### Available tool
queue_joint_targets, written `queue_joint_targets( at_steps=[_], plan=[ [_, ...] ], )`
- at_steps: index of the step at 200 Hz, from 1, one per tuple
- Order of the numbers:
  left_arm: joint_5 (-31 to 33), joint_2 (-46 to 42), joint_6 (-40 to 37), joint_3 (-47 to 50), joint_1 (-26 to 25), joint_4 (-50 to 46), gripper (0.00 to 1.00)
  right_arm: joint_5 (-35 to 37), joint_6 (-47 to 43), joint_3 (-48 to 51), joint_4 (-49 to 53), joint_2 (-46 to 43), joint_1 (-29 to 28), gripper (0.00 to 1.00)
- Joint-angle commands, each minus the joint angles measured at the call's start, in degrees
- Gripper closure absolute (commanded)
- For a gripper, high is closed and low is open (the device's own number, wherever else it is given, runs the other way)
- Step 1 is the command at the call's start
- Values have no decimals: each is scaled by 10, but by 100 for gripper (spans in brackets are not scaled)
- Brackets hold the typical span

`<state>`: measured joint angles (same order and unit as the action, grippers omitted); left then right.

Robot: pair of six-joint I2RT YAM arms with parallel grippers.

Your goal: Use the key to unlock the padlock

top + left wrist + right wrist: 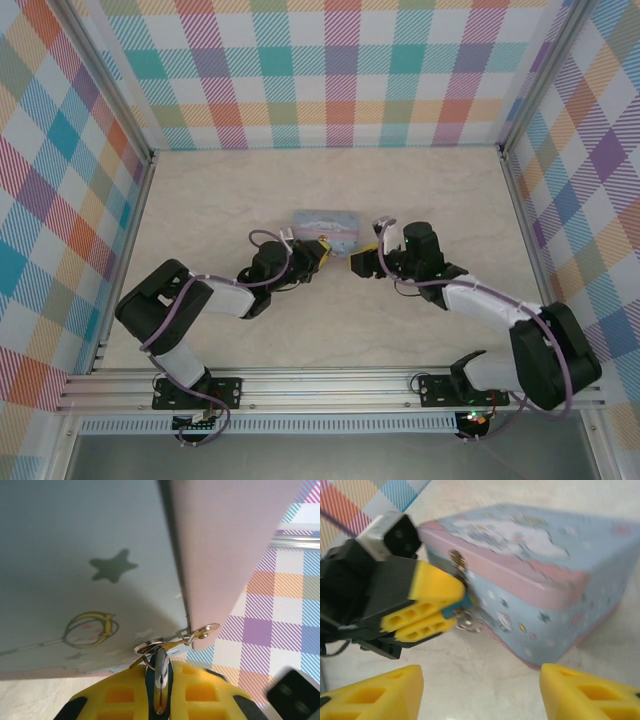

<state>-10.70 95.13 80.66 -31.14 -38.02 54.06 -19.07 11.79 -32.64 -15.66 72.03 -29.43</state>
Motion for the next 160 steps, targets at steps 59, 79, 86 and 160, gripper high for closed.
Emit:
queue_joint_targets(
  at_steps=[59,79,86,160],
  plan=[
    [-25,-58,55,-7,17,-89,100,176,-498,31,-57,-38,-105,35],
    [-33,-58,67,-9,19,-95,100,218,-557,22,-86,-6,-128,35],
    [-34,-57,73,-9,19,-94,100,233,-575,21,-103,6,-137,36],
    [-38,-59,83,-8,20,-90,100,238,-602,-14,-152,89,-150,56]
  ],
)
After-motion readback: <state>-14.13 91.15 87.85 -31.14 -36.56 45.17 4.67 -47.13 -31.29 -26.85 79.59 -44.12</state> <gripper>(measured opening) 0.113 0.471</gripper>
